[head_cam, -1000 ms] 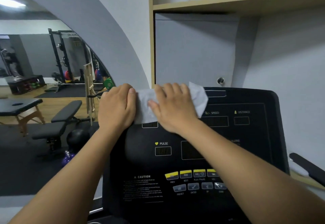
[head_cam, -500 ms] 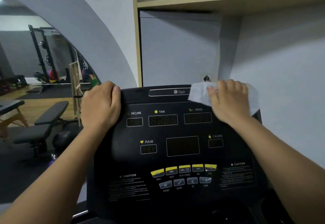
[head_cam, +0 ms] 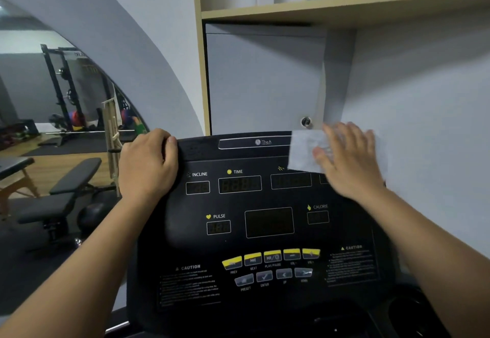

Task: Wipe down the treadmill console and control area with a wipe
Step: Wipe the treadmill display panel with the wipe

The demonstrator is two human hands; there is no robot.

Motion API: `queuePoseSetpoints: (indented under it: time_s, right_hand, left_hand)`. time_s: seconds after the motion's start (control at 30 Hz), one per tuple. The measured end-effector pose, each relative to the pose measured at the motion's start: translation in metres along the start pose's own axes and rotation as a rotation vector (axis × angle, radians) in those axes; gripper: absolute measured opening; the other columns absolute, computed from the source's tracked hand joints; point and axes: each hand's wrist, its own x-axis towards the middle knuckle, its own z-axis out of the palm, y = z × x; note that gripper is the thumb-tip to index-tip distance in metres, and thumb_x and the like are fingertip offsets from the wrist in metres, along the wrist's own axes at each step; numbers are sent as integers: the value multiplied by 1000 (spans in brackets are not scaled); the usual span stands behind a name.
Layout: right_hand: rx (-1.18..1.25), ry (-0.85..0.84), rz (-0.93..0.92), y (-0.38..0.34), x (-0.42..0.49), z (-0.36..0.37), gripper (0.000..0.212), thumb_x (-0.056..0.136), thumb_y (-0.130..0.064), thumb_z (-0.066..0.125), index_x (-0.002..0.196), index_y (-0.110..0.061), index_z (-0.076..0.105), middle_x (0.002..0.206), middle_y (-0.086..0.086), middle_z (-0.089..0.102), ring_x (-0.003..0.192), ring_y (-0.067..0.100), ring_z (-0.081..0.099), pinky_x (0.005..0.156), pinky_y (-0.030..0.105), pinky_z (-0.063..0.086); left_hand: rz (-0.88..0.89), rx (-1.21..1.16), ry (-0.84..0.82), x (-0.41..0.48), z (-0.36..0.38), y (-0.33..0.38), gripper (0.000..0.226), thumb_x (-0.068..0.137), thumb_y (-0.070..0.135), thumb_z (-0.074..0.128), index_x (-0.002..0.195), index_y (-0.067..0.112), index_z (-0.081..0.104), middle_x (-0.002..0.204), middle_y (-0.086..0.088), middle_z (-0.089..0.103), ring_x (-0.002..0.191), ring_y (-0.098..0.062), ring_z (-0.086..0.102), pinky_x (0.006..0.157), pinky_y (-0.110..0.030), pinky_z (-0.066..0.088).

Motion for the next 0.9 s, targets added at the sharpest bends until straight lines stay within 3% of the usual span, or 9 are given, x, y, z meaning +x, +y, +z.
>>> queuePoseSetpoints:
  time_s: [0.13, 0.27, 0.37, 0.47, 0.57, 0.63, 0.7, 0.8, 0.9]
  right_hand:
    - [13, -17, 95, -16, -13, 6, 70, 94, -58, 0, 154, -21, -1, 163, 12, -2, 148, 31, -12, 117, 57, -6]
    - [-39, -67, -64, -73, -35, 10, 69, 96, -60, -1, 149, -23, -25, 154, 12, -35, 141, 33, -32, 115, 57, -14]
    - [-72, -97, -207, -71, -42, 9, 69, 95, -64, 1, 148, -29, -27, 153, 5, -38, 140, 25, -37, 116, 54, -15]
    - [-75, -58, -138, -29, -25, 8, 72, 92, -67, 3, 152, -32, -17, 160, 2, -24, 145, 24, -26, 117, 51, -12]
    - [26, 16, 66, 6, -3, 2, 73, 91, -66, 12, 151, -25, 20, 158, 11, 21, 146, 31, 10, 118, 54, 1]
    - [76, 40, 128, 7, -1, -2, 69, 92, -62, 14, 144, -21, 32, 149, 13, 35, 140, 33, 22, 116, 58, 10]
    - [51, 53, 133, -5, -11, 3, 66, 96, -56, 9, 150, -19, 17, 157, 15, 21, 146, 34, 8, 118, 56, 4]
    - [-5, -18, 56, -34, -44, 14, 66, 98, -54, 3, 152, -22, -17, 160, 12, -22, 145, 32, -25, 117, 53, -10]
    - [-55, -98, -68, -43, -69, 20, 67, 97, -59, 1, 150, -25, -22, 156, 7, -33, 142, 29, -33, 117, 53, -11]
  left_hand:
    - [-3, 22, -4, 1, 3, -1, 27, 98, 28, 42, 91, 10, 60, 83, -15, 63, 80, -37, 55, 77, -44, 37]
    - [8, 17, -9, 0, 1, -2, 31, 96, 32, 37, 89, 11, 59, 79, -12, 61, 79, -36, 53, 75, -42, 33]
    - [14, -5, -4, -1, -1, -2, 27, 97, 29, 40, 90, 11, 60, 78, -9, 58, 78, -35, 53, 75, -40, 31]
    - [11, 2, -5, -2, -2, 0, 23, 98, 26, 44, 91, 11, 60, 78, -12, 60, 78, -35, 53, 75, -40, 30]
    - [18, -12, -8, -2, -3, 2, 26, 98, 27, 42, 90, 10, 60, 74, -4, 51, 71, -26, 43, 74, -38, 28]
    - [30, -8, -11, -1, -2, 3, 30, 96, 29, 39, 89, 9, 60, 72, -3, 48, 69, -24, 40, 73, -39, 28]
    - [32, 12, -8, -1, -2, 2, 32, 95, 29, 38, 88, 7, 60, 72, -13, 55, 69, -33, 47, 71, -41, 29]
    - [21, 33, -21, -2, -3, 4, 33, 95, 29, 38, 91, 5, 61, 78, -21, 60, 75, -40, 53, 74, -47, 35]
    - [23, 45, -30, -3, -3, 5, 37, 95, 31, 36, 96, 5, 62, 83, -22, 62, 80, -41, 54, 78, -48, 36]
